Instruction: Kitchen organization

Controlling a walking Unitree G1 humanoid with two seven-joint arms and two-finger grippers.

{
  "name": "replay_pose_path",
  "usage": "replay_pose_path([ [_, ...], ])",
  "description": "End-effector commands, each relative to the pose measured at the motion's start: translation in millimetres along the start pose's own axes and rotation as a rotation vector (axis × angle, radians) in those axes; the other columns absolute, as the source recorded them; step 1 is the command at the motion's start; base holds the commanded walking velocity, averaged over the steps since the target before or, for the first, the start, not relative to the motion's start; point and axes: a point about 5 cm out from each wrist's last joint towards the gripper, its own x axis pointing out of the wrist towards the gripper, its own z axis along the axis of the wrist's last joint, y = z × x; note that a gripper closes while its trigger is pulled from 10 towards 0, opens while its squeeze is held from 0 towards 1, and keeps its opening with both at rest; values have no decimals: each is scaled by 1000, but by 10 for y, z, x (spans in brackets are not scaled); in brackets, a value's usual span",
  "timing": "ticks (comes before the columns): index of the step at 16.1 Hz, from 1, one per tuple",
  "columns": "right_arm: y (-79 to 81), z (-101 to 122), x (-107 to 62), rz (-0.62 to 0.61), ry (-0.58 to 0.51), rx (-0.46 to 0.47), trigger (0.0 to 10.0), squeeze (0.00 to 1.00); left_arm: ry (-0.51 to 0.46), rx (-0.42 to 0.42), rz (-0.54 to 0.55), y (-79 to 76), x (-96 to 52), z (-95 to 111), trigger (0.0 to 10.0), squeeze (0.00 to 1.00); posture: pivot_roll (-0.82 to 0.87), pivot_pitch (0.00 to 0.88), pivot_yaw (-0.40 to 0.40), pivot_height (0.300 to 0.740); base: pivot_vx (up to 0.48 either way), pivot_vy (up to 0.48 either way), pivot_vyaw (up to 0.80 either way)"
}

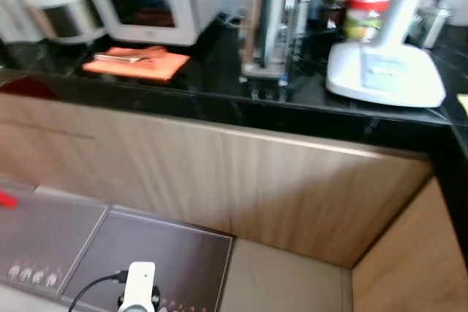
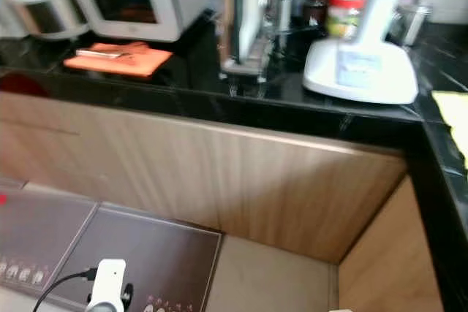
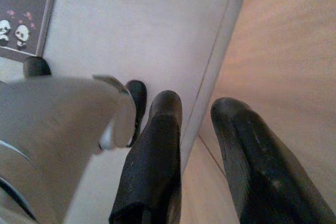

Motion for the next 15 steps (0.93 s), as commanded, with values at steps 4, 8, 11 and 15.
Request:
replay_pose_path([
  [4,30,49,13,9,-15,31,10000,0,27,16,-1,35,-13,-64,10000,0,-208,0,51,740,0,0,0],
  [8,27,49,13,3,-16,47,10000,0,52,11,3,76,-24,-118,10000,0,-206,0,51,740,0,0,0],
  [11,29,51,14,0,-16,53,10000,0,71,9,6,133,-28,-151,10000,0,-206,0,52,740,-81,186,0],
  [15,33,44,14,0,-13,51,10000,0,86,9,6,153,-32,-174,10000,0,-208,0,57,740,-261,338,0],
])
